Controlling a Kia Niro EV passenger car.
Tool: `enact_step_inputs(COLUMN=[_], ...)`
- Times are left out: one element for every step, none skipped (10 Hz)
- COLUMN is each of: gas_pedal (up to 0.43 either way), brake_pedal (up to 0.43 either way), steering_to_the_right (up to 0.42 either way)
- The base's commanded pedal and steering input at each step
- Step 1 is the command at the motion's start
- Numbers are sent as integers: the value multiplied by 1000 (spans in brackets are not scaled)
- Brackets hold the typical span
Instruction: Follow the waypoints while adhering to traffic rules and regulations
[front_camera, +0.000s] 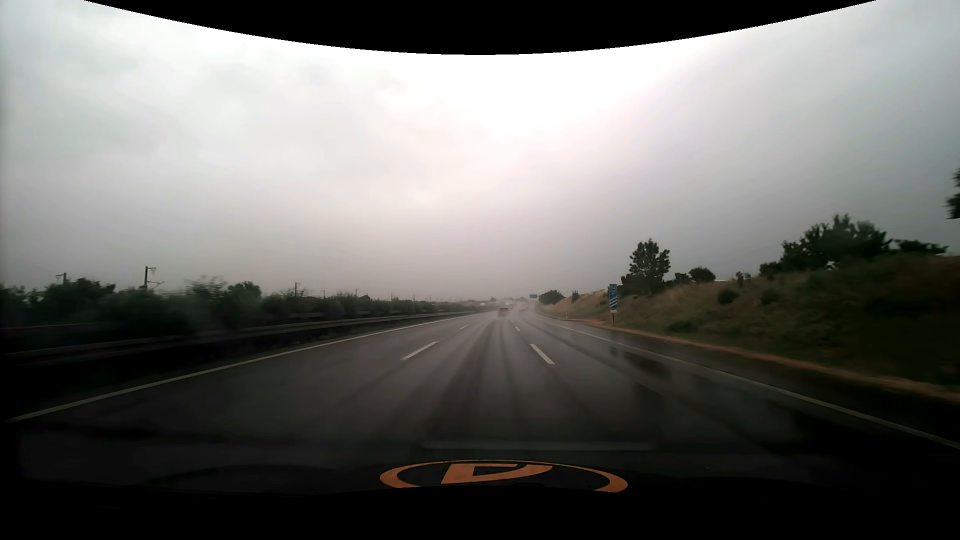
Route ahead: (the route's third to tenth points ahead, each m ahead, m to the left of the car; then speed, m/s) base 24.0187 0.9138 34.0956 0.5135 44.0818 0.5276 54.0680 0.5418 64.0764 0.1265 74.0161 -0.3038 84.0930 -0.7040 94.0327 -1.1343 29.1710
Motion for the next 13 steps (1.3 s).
enact_step_inputs(gas_pedal=[248, 248, 248, 248, 248, 240, 240, 240, 240, 240, 240, 240, 240], brake_pedal=[0, 0, 0, 0, 0, 0, 0, 0, 0, 0, 0, 0, 0], steering_to_the_right=[1, 2, 3, 2, 3, 2, 2, 1, 1, 2, 1, 1, 2])
